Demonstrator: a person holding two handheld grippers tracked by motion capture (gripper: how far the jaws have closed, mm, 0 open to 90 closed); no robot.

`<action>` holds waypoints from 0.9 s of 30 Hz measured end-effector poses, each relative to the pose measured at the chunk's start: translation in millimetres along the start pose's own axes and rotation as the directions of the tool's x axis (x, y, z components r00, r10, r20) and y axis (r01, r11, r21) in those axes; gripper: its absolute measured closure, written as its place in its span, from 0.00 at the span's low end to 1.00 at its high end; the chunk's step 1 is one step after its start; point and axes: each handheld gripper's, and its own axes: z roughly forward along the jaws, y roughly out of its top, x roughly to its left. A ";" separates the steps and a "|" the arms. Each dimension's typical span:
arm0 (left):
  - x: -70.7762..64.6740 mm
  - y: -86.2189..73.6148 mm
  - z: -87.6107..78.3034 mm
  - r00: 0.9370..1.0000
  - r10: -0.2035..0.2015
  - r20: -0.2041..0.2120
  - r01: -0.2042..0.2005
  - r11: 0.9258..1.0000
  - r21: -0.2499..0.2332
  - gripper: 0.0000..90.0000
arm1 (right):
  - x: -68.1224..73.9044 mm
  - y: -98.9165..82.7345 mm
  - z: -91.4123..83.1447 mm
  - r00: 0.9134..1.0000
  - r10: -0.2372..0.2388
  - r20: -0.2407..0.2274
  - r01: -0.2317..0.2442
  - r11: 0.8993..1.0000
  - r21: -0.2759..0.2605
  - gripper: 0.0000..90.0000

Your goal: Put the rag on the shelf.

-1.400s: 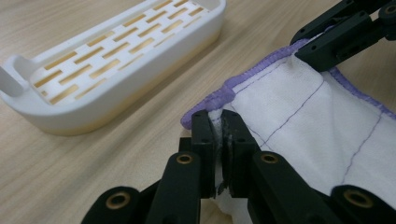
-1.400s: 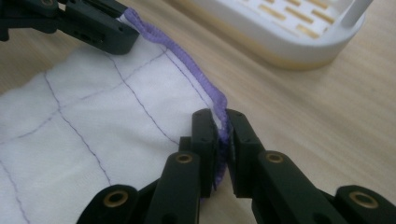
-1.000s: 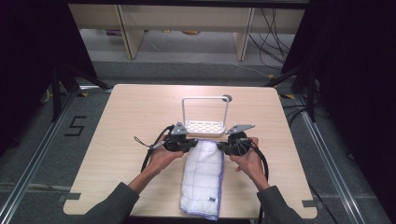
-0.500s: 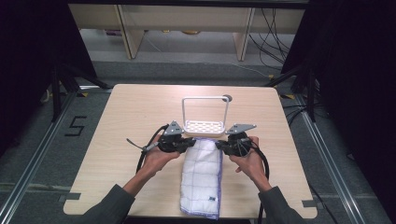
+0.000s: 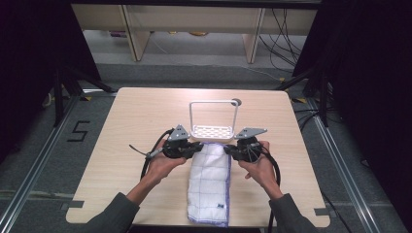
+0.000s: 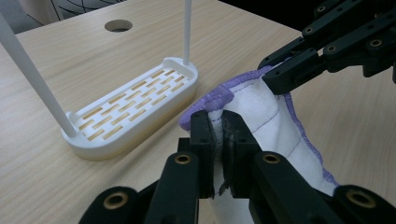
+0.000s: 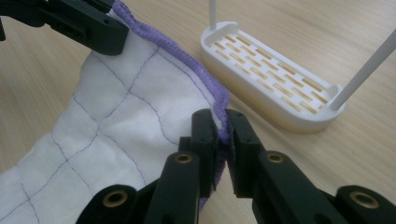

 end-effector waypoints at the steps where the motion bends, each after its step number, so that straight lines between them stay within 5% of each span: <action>1: 0.2 0.5 -0.4 1.000 -0.007 0.009 0.007 1.000 -0.001 0.92 | 0.0 0.0 0.0 1.000 0.000 0.000 0.000 1.000 0.000 0.92; 11: -5.5 9.4 -10.5 1.000 0.012 0.018 -0.012 1.000 -0.027 0.92 | 7.4 6.8 -9.6 1.000 0.000 0.005 0.000 0.999 -0.037 0.92; 19: -14.6 31.8 -27.4 0.999 0.041 0.026 -0.039 0.997 -0.062 0.93 | 13.0 18.1 -28.4 1.000 -0.012 -0.009 0.012 0.998 -0.069 0.92; 27: -13.7 63.4 -48.7 0.998 0.053 0.023 -0.050 0.995 -0.085 0.94 | 16.0 50.0 -56.4 0.999 -0.051 -0.009 0.049 0.987 -0.152 0.92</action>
